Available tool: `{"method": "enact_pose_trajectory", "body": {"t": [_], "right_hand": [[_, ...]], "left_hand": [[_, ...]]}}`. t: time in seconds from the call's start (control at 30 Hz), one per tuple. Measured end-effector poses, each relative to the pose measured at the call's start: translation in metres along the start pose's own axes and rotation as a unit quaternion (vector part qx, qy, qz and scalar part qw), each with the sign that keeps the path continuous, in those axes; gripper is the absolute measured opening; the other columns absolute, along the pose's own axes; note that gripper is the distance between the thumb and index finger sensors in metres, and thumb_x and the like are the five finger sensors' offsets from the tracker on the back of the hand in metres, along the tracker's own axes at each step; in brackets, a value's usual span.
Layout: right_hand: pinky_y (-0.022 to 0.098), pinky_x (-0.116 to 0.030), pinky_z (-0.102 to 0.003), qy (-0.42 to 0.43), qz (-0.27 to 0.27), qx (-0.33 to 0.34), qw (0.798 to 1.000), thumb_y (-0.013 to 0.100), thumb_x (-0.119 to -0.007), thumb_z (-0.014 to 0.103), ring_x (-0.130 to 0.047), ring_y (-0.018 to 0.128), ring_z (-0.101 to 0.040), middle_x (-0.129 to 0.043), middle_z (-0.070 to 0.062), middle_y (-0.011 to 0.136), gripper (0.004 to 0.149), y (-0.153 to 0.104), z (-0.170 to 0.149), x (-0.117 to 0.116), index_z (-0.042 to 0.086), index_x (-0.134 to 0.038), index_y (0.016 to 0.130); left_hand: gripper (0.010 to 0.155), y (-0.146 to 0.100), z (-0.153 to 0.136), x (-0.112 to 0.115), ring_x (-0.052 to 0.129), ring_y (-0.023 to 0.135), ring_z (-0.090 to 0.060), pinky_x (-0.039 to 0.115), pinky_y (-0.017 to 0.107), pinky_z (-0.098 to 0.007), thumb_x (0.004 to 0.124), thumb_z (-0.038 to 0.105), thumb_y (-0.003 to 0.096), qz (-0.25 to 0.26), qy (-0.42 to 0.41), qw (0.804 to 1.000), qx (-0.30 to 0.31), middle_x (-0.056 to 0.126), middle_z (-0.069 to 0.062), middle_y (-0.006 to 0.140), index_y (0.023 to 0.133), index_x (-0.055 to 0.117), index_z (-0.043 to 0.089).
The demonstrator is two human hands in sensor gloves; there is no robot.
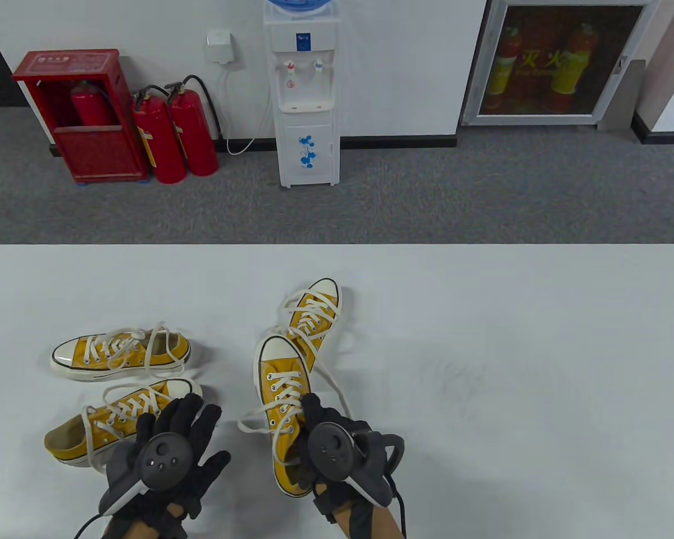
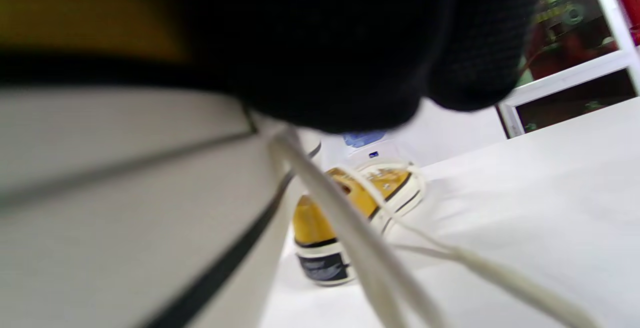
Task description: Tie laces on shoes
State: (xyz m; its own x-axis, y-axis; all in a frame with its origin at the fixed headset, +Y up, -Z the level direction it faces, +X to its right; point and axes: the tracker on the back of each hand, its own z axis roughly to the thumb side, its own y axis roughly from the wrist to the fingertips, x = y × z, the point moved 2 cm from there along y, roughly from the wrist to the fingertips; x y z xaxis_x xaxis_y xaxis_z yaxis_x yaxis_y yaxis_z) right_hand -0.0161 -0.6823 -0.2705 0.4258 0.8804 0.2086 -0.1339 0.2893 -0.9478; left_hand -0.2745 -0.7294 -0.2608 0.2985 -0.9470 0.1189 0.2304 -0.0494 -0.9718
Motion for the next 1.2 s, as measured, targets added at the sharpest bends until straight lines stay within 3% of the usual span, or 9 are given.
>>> {"method": "enact_pose_trajectory", "body": {"t": [0.47,0.87,1.2], "right_hand": [[0.045,-0.086,-0.045,-0.038,0.044,0.041,0.997,0.041,-0.091,0.041,-0.1,0.017,-0.006,-0.101,-0.007,0.057,0.056,0.007,0.025,-0.044,0.014,-0.083,0.09],[0.047,-0.085,-0.046,-0.048,0.096,0.034,0.994,0.041,-0.09,0.042,-0.101,0.019,-0.007,-0.1,-0.006,0.058,0.057,0.014,0.02,-0.086,0.015,-0.083,0.091],[0.053,-0.079,-0.05,-0.01,0.115,0.024,0.993,0.041,-0.085,0.054,-0.102,0.032,-0.012,-0.094,-0.005,0.069,0.065,0.01,0.006,-0.091,0.019,-0.076,0.095]], "left_hand": [[0.08,-0.002,-0.004,-0.006,0.027,0.116,-0.048,0.014,0.071,-0.08,0.066,0.062,0.0493,0.01,-0.007,1.0,-0.002,0.024,-0.014,0.126,0.116,0.037,0.029],[0.08,-0.002,-0.005,-0.006,0.027,0.116,-0.048,0.014,0.071,-0.08,0.066,0.062,0.0494,0.004,-0.006,1.0,-0.01,0.024,-0.014,0.126,0.116,0.038,0.029],[0.079,0.002,-0.004,0.003,0.027,0.117,-0.048,0.014,0.071,-0.08,0.066,0.062,0.0494,-0.018,0.004,1.0,-0.013,0.025,-0.014,0.126,0.116,0.038,0.029]]}}
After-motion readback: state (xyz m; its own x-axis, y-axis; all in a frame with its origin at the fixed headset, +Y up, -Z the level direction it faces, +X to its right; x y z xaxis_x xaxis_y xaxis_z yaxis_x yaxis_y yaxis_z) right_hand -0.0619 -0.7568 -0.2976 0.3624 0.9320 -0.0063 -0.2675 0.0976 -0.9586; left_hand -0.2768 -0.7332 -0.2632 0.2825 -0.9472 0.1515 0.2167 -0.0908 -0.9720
